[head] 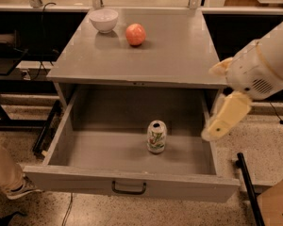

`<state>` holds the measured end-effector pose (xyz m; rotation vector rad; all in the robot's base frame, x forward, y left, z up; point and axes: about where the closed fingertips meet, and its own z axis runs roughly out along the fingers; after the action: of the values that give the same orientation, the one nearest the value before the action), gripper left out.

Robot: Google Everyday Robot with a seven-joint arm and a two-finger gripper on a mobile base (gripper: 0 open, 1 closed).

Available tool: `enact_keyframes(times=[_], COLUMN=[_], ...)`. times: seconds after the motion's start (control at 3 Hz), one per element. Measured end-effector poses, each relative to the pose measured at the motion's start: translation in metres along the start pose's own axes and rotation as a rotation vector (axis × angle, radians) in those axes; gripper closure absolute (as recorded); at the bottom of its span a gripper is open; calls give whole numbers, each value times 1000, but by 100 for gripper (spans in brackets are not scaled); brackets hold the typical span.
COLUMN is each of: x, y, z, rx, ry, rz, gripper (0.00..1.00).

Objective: Pick 7up can from top drawer and place on counter

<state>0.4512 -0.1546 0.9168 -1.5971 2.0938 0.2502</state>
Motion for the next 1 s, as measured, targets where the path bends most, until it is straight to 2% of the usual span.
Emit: enact_keyframes(times=[0.33, 0.67, 1.0], x=[-22, -34, -34], y=[10, 4, 5], z=[63, 65, 65], rx=[-72, -55, -56], ry=[-183, -224, -222], rz=[82, 99, 98], gripper=[0, 0, 0])
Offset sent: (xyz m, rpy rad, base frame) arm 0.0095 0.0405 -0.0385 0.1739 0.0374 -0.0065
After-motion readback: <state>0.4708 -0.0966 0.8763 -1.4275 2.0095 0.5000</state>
